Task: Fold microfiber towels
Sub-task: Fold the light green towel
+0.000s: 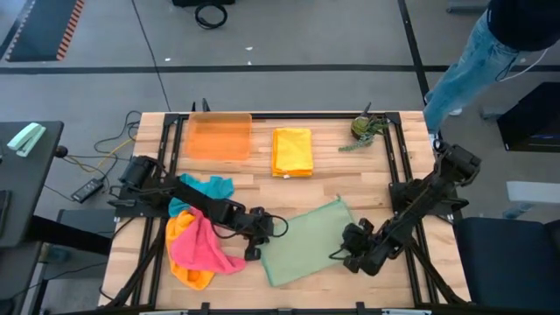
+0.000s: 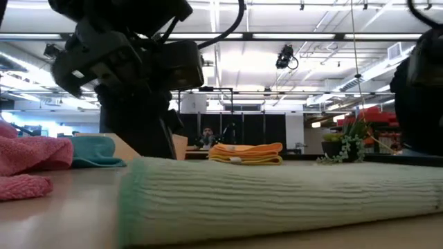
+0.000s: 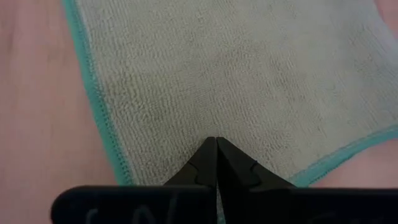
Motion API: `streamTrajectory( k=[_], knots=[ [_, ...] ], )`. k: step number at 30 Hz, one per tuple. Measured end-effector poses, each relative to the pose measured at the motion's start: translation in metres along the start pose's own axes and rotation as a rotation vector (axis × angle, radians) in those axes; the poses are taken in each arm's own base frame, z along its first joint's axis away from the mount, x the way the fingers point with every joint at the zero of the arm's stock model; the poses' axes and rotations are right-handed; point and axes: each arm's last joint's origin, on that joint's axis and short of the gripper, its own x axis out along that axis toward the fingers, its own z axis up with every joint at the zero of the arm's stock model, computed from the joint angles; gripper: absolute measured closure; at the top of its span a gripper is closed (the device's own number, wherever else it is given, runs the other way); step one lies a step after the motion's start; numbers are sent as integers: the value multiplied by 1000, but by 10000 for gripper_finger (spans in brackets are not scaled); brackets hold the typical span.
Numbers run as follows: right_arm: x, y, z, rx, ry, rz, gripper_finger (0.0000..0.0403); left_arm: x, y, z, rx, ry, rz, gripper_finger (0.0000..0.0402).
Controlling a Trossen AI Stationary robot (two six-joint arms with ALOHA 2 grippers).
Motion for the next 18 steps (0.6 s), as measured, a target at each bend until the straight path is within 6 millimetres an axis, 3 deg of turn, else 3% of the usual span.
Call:
streamTrajectory(
  k=[7,11,15,18],
  knots=[
    [-2,-43,49,-130,14,-260,400,-2,-23,5,-12,-24,-52,390],
    [-10,-72,86,-133,5,-355,400,-5,-37,19,13,-148,-115,395],
    [-30,-80,109,-91,-29,-259,400,-14,-44,33,70,-196,-123,394],
    [-46,-68,107,-67,-55,-109,400,-17,-42,42,83,-201,-89,391]
  ],
)
